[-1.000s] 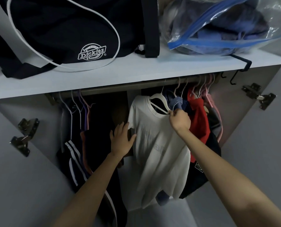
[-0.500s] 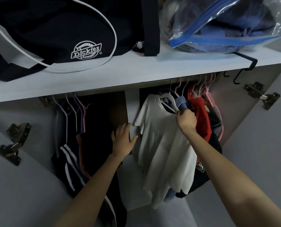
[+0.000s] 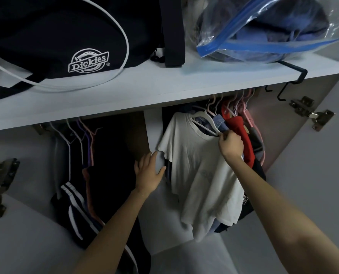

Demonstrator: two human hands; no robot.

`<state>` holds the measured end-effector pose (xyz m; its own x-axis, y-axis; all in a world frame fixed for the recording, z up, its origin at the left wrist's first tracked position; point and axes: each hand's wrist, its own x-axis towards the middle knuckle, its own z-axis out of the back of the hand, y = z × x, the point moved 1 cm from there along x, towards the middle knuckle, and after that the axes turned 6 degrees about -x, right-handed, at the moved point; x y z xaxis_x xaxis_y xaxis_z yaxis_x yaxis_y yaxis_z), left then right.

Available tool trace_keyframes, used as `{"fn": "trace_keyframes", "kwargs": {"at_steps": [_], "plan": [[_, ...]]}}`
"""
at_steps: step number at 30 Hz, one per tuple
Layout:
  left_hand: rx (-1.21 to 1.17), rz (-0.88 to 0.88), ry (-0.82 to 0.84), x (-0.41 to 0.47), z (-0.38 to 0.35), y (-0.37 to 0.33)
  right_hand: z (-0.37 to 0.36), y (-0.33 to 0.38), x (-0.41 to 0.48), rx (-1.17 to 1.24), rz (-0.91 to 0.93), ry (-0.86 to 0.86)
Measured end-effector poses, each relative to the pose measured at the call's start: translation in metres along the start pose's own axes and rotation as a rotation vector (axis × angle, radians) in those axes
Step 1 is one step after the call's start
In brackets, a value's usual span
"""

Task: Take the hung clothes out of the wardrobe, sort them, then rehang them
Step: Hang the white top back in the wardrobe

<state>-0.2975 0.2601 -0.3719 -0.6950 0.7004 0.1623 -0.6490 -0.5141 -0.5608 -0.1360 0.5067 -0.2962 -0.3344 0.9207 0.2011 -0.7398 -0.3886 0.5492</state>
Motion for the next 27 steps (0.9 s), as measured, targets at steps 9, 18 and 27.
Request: {"fn": "trace_keyframes", "kwargs": {"at_steps": [9,18,27], "plan": [[-0.094,-0.124,-0.01,-0.005,-0.046,-0.039,0.02,-0.023,-0.033,0.027,0.258,0.007],[-0.138,-0.293,-0.02,-0.039,-0.084,-0.115,0.058,-0.095,-0.112,-0.286,0.296,-0.048],[-0.141,-0.509,0.005,-0.127,-0.109,-0.191,0.13,-0.179,-0.217,-0.347,0.208,-0.018]]}}
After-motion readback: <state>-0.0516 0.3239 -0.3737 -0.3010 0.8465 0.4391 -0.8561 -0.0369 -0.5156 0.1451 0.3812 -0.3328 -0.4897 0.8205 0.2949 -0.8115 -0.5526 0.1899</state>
